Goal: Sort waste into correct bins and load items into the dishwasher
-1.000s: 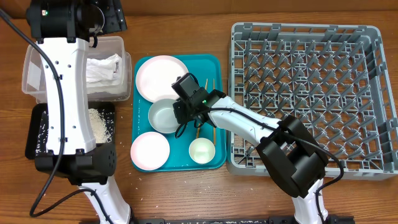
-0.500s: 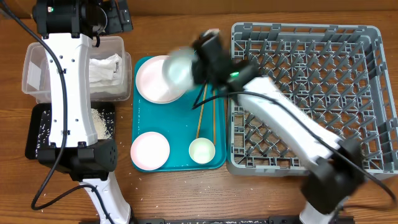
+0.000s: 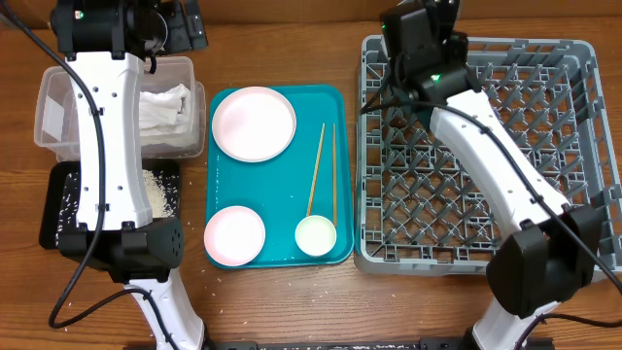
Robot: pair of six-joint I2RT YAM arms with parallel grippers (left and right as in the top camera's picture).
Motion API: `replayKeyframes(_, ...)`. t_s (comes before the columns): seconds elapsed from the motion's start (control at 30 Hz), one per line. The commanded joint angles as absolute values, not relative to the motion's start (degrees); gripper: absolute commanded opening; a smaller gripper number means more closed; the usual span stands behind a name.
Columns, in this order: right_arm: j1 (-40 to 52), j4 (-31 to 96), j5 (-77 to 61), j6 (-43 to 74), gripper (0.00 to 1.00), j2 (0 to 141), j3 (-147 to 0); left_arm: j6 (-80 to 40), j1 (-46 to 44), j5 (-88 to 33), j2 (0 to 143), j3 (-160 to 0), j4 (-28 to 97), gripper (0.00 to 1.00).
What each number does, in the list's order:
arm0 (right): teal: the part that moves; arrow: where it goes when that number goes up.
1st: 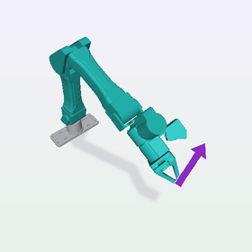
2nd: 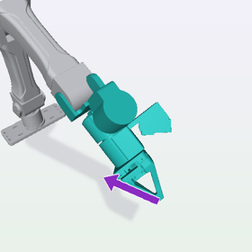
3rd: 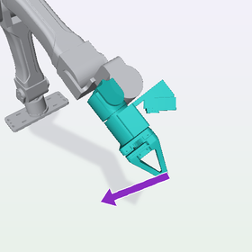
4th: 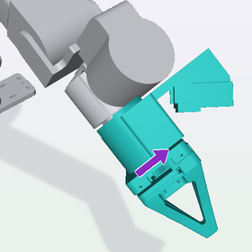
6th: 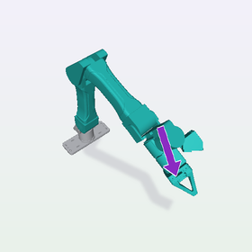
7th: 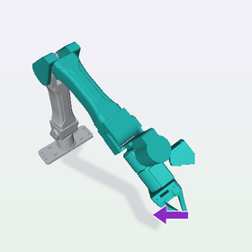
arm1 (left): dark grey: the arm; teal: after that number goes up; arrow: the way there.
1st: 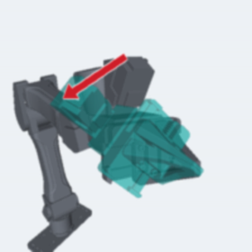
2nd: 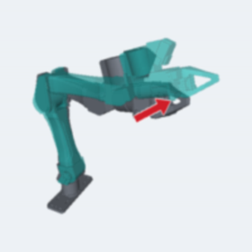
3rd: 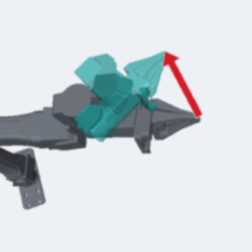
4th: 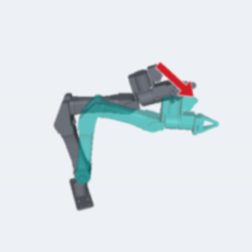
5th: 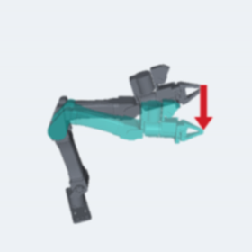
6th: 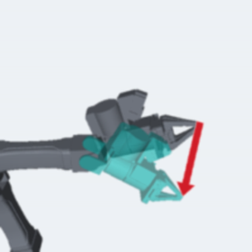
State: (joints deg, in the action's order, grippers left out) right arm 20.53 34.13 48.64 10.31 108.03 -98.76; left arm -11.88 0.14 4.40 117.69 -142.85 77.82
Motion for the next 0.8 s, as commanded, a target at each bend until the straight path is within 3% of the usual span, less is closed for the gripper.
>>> replayKeyframes(0.0,19.51,29.89,51.81,-0.25,0.04,108.22,-98.85,-11.81,0.40,5.06,117.97,-142.54,77.78,1.00)
replayKeyframes(0.13,19.51,22.57,54.72,-15.35,0.04,110.52,-98.85,-11.81,0.40,5.06,117.97,-142.54,77.78,1.00)
replayKeyframes(0.3,19.51,16.21,57.43,-25.30,0.04,112.95,-98.85,-11.81,0.40,5.06,117.97,-142.54,77.78,1.00)
replayKeyframes(0.77,19.55,15.88,58.74,-33.47,0.04,121.05,-98.80,-11.81,0.40,5.08,117.97,-142.54,77.78,1.00)
